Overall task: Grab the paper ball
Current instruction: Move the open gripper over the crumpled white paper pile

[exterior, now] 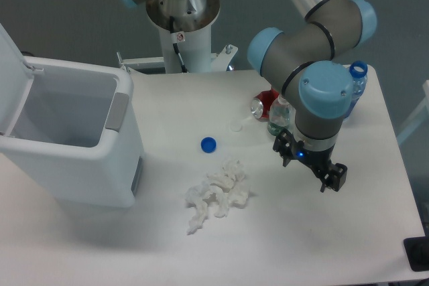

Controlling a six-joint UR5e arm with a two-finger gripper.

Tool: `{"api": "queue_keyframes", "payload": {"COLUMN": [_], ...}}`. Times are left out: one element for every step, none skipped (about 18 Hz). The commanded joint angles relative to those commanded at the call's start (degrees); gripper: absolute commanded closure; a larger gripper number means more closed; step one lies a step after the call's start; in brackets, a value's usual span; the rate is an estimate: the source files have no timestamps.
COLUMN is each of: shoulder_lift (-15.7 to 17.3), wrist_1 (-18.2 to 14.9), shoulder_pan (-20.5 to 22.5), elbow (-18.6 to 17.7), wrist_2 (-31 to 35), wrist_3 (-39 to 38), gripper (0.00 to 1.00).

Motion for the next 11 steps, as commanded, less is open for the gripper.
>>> {"api": "queue_keyframes", "payload": {"shoulder_lift": [0.0, 0.0, 0.1, 0.1, 0.1, 0.4, 1.3, 2.5, 3.2, 3.9, 3.9], "wrist_1": [0.0, 0.0, 0.1, 0.1, 0.0, 0.1, 0.6, 2.7, 5.8, 8.3, 9.2], "shoulder_pan": [0.0, -0.1, -0.1, -0.2, -0.2, -0.4, -0.8, -1.0, -1.1, -1.8, -2.8], "elbow": [-0.2, -0.3, -0.4, -0.4, -0.4, -1.5, -3.9, -6.7, -9.6, -12.0, -13.1], "wrist_2": [0.0, 0.0, 0.0, -0.1, -0.3, -0.4, -1.5, -3.1, -4.9, -6.6, -8.0], "wrist_3": [0.0, -0.1, -0.4, -0.7, -0.8, -0.8, -0.9, -1.3, -2.3, -3.4, -4.0], "gripper": [0.00, 0.00, 0.00, 0.00, 0.00, 0.00, 0.00, 0.00, 0.00, 0.00, 0.00]}}
